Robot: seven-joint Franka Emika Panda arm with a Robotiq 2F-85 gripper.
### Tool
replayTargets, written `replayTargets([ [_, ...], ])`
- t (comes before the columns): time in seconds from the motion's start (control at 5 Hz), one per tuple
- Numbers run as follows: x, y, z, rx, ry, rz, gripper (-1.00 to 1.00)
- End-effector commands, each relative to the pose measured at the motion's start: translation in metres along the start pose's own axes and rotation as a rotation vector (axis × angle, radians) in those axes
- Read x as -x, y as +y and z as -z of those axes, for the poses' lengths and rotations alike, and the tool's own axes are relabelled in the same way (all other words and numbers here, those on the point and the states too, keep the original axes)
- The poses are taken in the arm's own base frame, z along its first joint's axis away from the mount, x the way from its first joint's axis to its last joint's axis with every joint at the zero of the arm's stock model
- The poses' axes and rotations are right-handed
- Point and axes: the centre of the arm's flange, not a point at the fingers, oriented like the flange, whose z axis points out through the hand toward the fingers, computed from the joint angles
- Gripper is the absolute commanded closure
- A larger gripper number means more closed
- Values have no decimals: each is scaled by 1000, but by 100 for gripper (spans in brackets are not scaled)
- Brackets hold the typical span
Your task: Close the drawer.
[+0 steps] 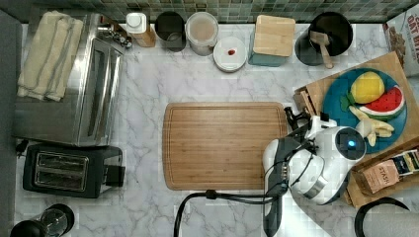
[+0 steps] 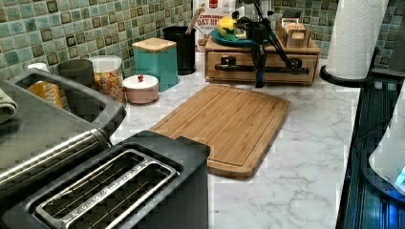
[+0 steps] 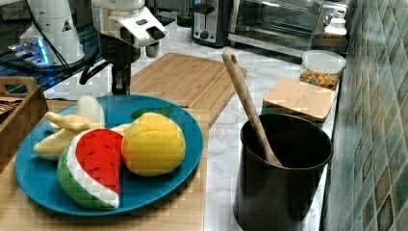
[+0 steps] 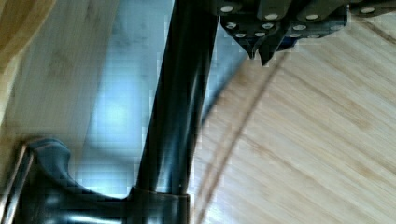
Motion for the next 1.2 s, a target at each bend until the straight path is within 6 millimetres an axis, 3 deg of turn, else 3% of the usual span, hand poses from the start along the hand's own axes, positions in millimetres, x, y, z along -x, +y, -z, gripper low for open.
replayTargets([
  [0.2,29,104,162,378,164,-108,100],
  [1.2,29,104,162,378,164,-107,100],
])
